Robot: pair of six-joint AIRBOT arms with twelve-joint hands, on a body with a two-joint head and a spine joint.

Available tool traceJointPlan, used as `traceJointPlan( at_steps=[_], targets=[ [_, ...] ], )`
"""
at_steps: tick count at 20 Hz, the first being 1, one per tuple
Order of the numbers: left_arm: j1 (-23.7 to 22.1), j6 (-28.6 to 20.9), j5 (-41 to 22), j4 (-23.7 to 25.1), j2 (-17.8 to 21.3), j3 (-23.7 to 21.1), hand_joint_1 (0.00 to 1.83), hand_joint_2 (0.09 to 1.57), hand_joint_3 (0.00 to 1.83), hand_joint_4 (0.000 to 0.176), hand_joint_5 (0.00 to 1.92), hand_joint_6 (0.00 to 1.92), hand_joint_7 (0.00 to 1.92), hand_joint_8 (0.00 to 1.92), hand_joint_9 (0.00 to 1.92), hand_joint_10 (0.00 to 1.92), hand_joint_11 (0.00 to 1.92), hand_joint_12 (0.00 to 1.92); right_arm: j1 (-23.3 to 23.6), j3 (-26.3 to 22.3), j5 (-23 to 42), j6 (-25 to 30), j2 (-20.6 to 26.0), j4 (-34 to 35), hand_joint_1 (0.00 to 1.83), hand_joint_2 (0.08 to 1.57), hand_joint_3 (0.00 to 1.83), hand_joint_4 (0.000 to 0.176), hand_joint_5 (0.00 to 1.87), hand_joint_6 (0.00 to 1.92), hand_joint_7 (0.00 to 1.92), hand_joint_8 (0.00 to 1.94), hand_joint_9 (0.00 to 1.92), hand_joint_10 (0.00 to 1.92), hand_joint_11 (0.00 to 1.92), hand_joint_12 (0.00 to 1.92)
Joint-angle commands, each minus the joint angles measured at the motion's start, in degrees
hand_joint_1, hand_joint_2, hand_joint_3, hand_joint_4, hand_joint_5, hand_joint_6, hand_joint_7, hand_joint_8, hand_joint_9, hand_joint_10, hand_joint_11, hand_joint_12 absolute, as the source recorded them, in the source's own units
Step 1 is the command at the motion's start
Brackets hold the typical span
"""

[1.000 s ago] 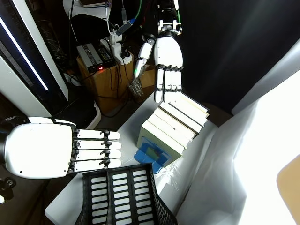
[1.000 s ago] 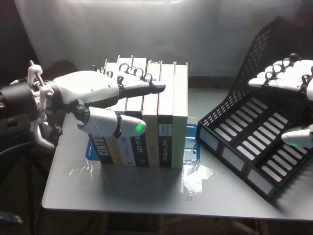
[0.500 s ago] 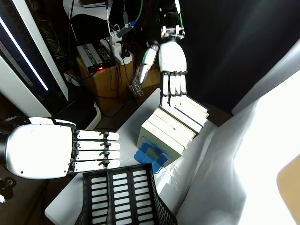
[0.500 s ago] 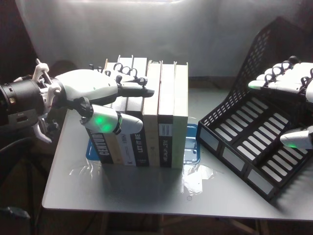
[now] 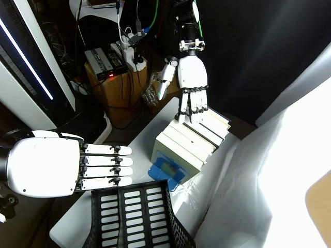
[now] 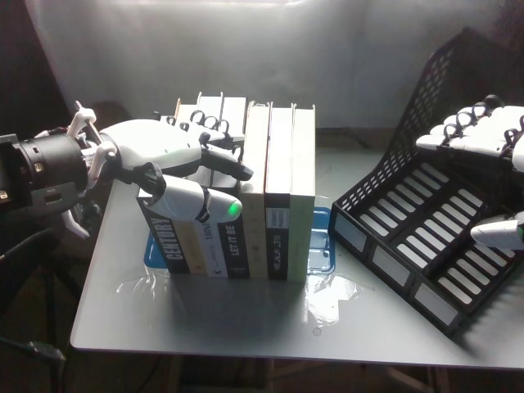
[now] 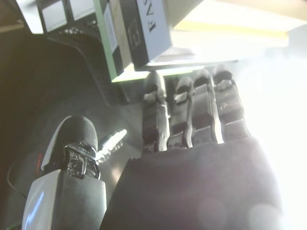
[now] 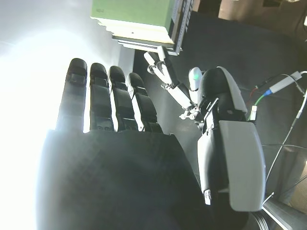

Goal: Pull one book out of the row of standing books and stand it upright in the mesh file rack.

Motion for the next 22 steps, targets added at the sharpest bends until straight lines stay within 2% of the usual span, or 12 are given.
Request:
traceJointPlan(
  at_steps=[1,3,5,6,10,11,12,15,16,17,20,22],
  targets=[
    [-0.41,-0.3,-3.97,-1.34,0.34,0.27,0.03,1.28,0.0,0.078,0.36,0.03,0.0,0.0,0.0,0.0,0.0,0.0,0.19,0.29,5.65,0.02,0.57,1.28,0.43,1.25,0.0,0.0,0.0,0.0,0.0,0.0,0.0,0.0,0.0,0.0],
    [-0.97,-0.49,-3.44,0.83,0.26,-0.07,0.0,1.29,0.01,0.095,0.36,0.03,0.0,0.0,0.0,0.0,0.0,0.0,0.08,0.29,5.69,0.02,0.55,1.41,0.41,1.25,0.0,0.0,0.0,0.0,0.0,0.0,0.0,0.0,0.0,0.0],
    [-1.99,-0.84,-1.96,5.17,0.27,-0.75,0.02,1.28,0.0,0.094,0.38,0.04,0.0,0.0,0.0,0.0,0.0,0.0,-0.06,0.29,5.75,0.03,0.53,1.49,0.43,1.24,0.0,0.0,0.0,0.0,0.0,0.0,0.0,0.0,0.0,0.0],
    [-2.44,-1.42,-1.52,7.32,0.27,-1.03,0.0,1.28,0.0,0.1,0.38,0.03,0.0,0.0,0.0,0.0,0.0,0.0,-0.15,0.29,5.77,0.03,0.51,1.6,0.43,1.24,0.0,0.0,0.0,0.0,0.0,0.0,0.0,0.0,0.0,0.0],
    [-3.43,-3.64,0.2,15.41,0.49,-2.32,0.0,1.26,0.0,0.082,0.45,0.05,0.0,0.0,0.0,0.0,0.0,0.0,-0.34,0.29,5.8,0.04,0.42,1.75,0.39,1.25,0.0,0.0,0.0,0.0,0.0,0.0,0.0,0.0,0.0,0.0],
    [-3.58,-4.21,0.45,17.28,0.69,-2.8,0.0,1.27,0.0,0.066,0.48,0.07,0.0,0.0,0.0,0.0,0.0,0.0,-0.42,0.29,5.8,0.04,0.42,1.84,0.4,1.24,0.0,0.0,0.0,0.0,0.0,0.0,0.0,0.0,0.0,0.0],
    [-3.67,-4.84,0.65,19.09,0.93,-3.35,0.0,1.27,0.0,0.069,0.47,0.06,0.0,0.0,0.0,0.0,0.0,0.0,-0.53,0.28,5.82,0.04,0.42,1.95,0.4,1.24,0.0,0.0,0.0,0.0,0.0,0.0,0.0,0.0,0.0,0.0],
    [-3.73,-6.0,0.56,21.38,1.4,-3.97,0.03,1.26,0.0,0.069,0.49,0.06,0.0,0.0,0.0,0.0,0.0,0.0,-0.89,0.28,5.98,0.04,0.37,2.3,0.41,1.24,0.0,0.0,0.0,0.0,0.0,0.0,0.0,0.0,0.0,0.0],
    [-3.76,-6.56,0.53,22.35,1.62,-4.27,0.16,1.24,0.0,0.052,0.53,0.07,0.0,0.0,0.0,0.0,0.0,0.0,-0.94,0.27,5.99,0.04,0.36,2.34,0.39,1.24,0.0,0.002,0.0,0.0,0.0,0.0,0.0,0.0,0.0,0.0],
    [-3.62,-6.92,0.36,22.71,1.85,-4.52,0.16,1.24,0.0,0.036,0.54,0.06,0.0,0.0,0.0,0.0,0.0,0.0,-0.98,0.27,6.0,0.04,0.34,2.36,0.36,1.25,0.0,0.0,0.0,0.0,0.0,0.0,0.0,0.0,0.0,0.0],
    [-3.22,-7.37,-0.16,22.4,2.35,-4.84,0.06,1.26,0.0,0.043,0.52,0.03,0.0,0.0,0.0,0.0,0.0,0.0,-1.12,0.26,6.01,0.04,0.32,2.49,0.36,1.24,0.0,0.0,0.0,0.0,0.0,0.0,0.0,0.0,0.0,0.0],
    [-3.43,-6.04,-0.47,20.3,2.73,-4.91,0.19,1.23,0.0,0.037,0.46,0.01,0.0,0.0,0.0,0.0,0.0,0.0,-1.3,0.24,6.13,0.05,0.32,2.69,0.37,1.24,0.0,0.0,0.0,0.0,0.0,0.0,0.0,0.0,0.0,0.0]
  ],
)
